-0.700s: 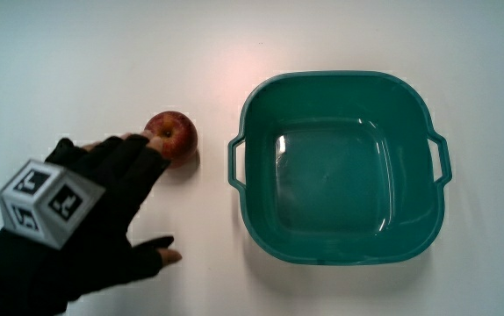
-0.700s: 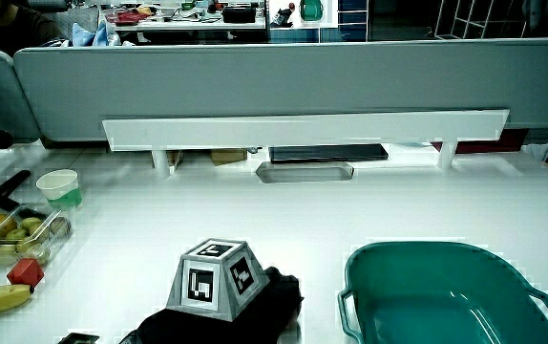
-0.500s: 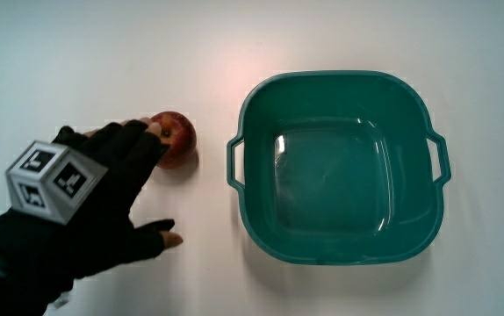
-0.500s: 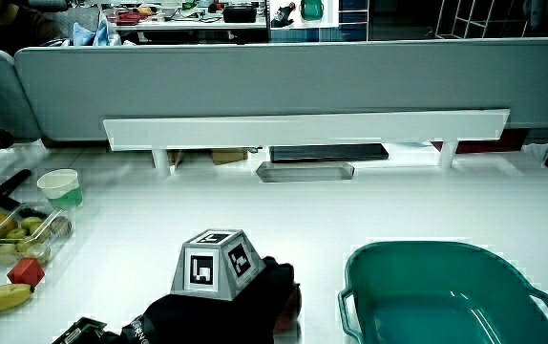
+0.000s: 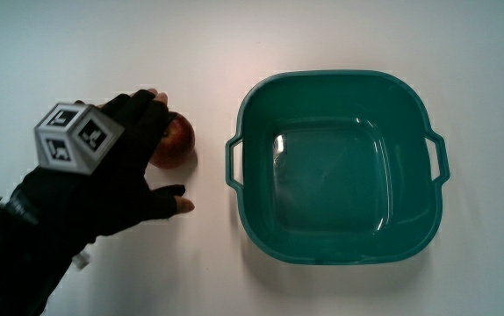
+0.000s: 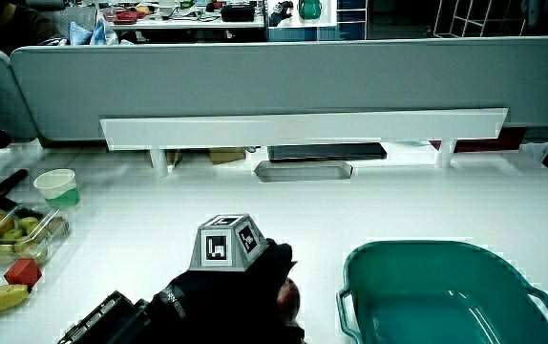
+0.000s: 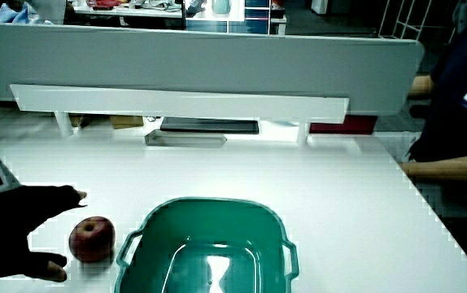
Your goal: Pick apple from desk
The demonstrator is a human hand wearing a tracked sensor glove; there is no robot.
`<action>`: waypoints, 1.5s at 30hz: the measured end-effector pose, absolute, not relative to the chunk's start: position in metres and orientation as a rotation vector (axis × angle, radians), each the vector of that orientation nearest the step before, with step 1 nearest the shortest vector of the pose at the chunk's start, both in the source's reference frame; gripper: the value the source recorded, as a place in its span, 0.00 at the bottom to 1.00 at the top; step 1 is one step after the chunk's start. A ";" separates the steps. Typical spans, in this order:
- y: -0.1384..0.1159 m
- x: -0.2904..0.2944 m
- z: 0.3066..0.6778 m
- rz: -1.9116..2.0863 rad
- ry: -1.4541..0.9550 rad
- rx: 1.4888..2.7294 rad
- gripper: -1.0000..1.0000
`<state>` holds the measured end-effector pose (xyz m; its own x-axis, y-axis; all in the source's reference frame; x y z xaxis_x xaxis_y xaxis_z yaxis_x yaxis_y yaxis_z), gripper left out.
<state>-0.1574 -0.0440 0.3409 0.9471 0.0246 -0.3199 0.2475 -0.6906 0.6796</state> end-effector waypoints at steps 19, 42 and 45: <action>-0.071 -0.160 0.386 -0.334 0.101 2.268 0.50; -0.072 -0.164 0.407 -0.360 0.072 2.301 0.61; -0.071 -0.165 0.408 -0.380 0.079 2.305 0.67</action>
<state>-0.1650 -0.0712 0.4084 0.9534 -0.0608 -0.2954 0.1731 -0.6917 0.7012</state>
